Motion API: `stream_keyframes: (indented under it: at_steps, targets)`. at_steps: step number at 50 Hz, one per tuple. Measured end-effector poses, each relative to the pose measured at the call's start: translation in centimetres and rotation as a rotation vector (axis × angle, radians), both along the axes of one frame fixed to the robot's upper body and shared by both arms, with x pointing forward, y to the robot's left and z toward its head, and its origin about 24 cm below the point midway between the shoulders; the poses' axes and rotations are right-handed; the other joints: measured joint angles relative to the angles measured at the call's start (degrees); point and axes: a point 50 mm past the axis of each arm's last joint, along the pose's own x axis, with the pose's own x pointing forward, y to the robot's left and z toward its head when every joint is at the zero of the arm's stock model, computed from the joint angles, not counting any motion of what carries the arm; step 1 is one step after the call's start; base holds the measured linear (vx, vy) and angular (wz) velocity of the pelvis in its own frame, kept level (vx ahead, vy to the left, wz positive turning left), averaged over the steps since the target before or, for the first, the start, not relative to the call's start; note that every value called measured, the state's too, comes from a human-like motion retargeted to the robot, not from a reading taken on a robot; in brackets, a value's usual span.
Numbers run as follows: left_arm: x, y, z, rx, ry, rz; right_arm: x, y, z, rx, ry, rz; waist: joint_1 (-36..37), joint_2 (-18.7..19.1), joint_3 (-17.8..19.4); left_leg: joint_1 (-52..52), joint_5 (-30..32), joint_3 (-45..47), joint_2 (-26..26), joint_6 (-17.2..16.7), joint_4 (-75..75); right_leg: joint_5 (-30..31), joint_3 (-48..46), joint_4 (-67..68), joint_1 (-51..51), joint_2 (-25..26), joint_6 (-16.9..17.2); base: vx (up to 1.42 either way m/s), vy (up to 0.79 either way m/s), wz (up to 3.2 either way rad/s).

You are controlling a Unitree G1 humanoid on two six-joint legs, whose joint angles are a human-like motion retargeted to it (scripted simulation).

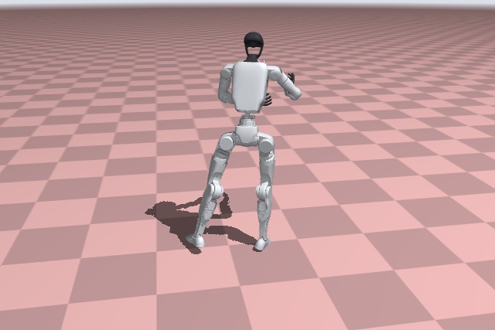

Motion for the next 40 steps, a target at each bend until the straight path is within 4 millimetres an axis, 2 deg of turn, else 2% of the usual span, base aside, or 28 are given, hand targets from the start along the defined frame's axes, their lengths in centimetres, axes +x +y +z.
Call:
stream_keyframes:
  at_steps: [2,3,5,7,9,12,17,22,25,27,30,32,36,37,38,39,40]
  targets:
    - [0.1,-2.0,3.1,-0.050,-0.068,-0.058,-0.3,-1.1,3.1,-0.040,-0.099,-0.032,-1.05,-0.74,-0.29,0.90,0.96,0.33,-0.46,0.93,0.79,-0.01,0.86,0.92,0.51,-0.68,0.00,0.10,-0.07,-0.34]
    - [0.0,-2.9,4.7,-0.065,-0.110,-0.092,-0.5,-1.4,4.8,-0.134,-0.150,-0.062,-1.42,-1.03,-0.52,1.29,1.38,0.43,-0.69,1.39,1.24,0.01,1.29,1.38,0.74,-1.04,0.00,0.10,-0.05,-0.35]
    - [-0.3,-4.5,7.6,-0.108,-0.172,-0.133,-0.8,-2.2,7.8,-0.387,-0.242,-0.238,-1.77,-1.53,-1.05,2.03,2.29,0.53,-1.03,2.20,2.11,0.12,2.13,2.18,1.14,-1.59,0.00,0.09,-0.05,-0.36]
    - [-0.5,-5.6,10.3,-0.150,-0.207,-0.156,-1.3,-2.3,9.9,-0.104,-0.258,-0.150,-2.28,-1.61,-1.58,2.58,3.21,0.22,-0.92,2.28,2.92,0.38,2.65,2.59,1.67,-1.66,0.00,0.07,-0.07,-0.31]
    - [-1.0,-6.4,12.7,-0.172,-0.283,-0.195,-2.4,-2.6,12.7,-0.089,-0.393,-0.121,-2.30,-1.67,-2.17,2.98,4.14,-0.30,-0.58,2.30,3.54,0.69,3.07,2.80,2.04,-1.40,0.00,0.05,-0.08,-0.30]
    - [-1.7,-7.5,15.4,-0.174,-0.364,-0.244,-3.1,-2.9,15.5,-0.103,-0.464,-0.125,-2.13,-1.44,-3.08,3.16,5.03,-1.43,0.11,1.90,4.47,1.01,3.58,3.02,2.35,-0.82,0.00,0.03,-0.07,-0.22]
    - [-2.5,-8.6,18.2,-0.158,-0.465,-0.283,-3.3,-3.2,18.3,-0.103,-0.505,-0.110,-2.11,-0.70,-4.00,2.76,4.87,-3.35,0.49,1.32,5.47,0.99,3.83,3.12,2.51,-0.59,0.00,0.00,0.00,0.00]
    - [-2.2,-9.0,18.5,-0.171,-0.470,-0.264,-2.5,-3.4,18.5,-0.121,-0.480,-0.136,-2.66,0.57,-3.60,2.51,1.51,-3.57,-0.70,1.61,5.25,0.13,3.31,2.98,2.44,-1.83,0.00,-0.06,0.12,0.18]
    - [-1.5,-8.9,16.9,-0.188,-0.403,-0.235,-1.6,-3.4,16.9,-0.120,-0.438,-0.164,-3.23,1.81,-2.73,2.59,-2.22,-2.83,-1.68,2.18,4.52,-0.79,2.62,3.00,2.22,-2.79,0.00,-0.09,0.18,0.30]
    - [-0.9,-8.6,14.8,-0.187,-0.328,-0.211,-0.9,-3.3,14.9,-0.093,-0.395,-0.171,-3.61,2.72,-2.01,2.65,-5.15,-2.16,-2.22,2.61,3.82,-1.50,2.02,3.10,1.97,-3.29,0.00,-0.11,0.20,0.36]
    - [0.0,-7.8,10.1,-0.157,-0.181,-0.173,0.1,-2.8,10.2,-0.025,-0.287,-0.152,-3.80,3.80,-1.13,2.64,-9.38,-1.08,-2.75,3.15,2.54,-2.41,1.07,3.19,1.46,-3.67,0.00,-0.11,0.20,0.35]
    - [0.2,-6.4,6.3,-0.132,-0.072,-0.141,0.4,-2.0,6.5,0.042,-0.207,-0.120,-3.25,4.32,-0.69,2.66,-11.49,-0.30,-2.88,3.28,1.42,-2.55,0.52,2.90,1.12,-3.56,0.00,-0.12,0.18,0.27]
    - [-0.5,-2.1,-1.4,-0.088,0.134,-0.076,0.3,1.2,-1.8,0.123,0.012,-0.033,0.15,4.70,-0.24,2.66,-13.81,0.94,-2.98,2.93,-0.62,-1.62,-0.04,1.64,0.69,-3.05,0.00,-0.11,0.18,0.12]
    - [-0.9,-0.7,-3.1,-0.079,0.176,-0.054,0.0,2.4,-3.7,0.068,0.065,-0.045,1.58,4.65,-0.21,2.64,-14.06,1.15,-3.05,2.80,-0.99,-1.21,-0.05,1.27,0.62,-2.98,0.00,-0.11,0.18,0.00]
    - [-1.4,0.8,-4.6,-0.068,0.209,-0.024,-0.4,3.8,-5.3,-0.126,0.096,-0.129,3.29,4.55,-0.26,2.60,-14.22,1.33,-3.15,2.70,-1.25,-0.76,0.02,0.94,0.52,-2.96,0.00,-0.10,0.18,0.01]
    - [-2.0,2.5,-5.9,-0.054,0.230,-0.005,-0.9,5.0,-7.1,-0.130,0.143,-0.109,5.09,4.15,-0.99,0.60,-15.80,1.19,-2.58,2.80,1.73,-0.95,-0.16,2.15,-0.74,-3.37,0.00,-0.10,0.17,0.05]
    - [-2.8,4.1,-7.2,-0.035,0.246,0.008,-1.6,6.1,-8.8,-0.037,0.201,-0.040,6.94,3.59,-2.07,-2.37,-18.10,0.88,-1.69,2.99,6.33,-1.46,-0.46,4.14,-2.58,-3.99,0.00,-0.09,0.19,0.15]
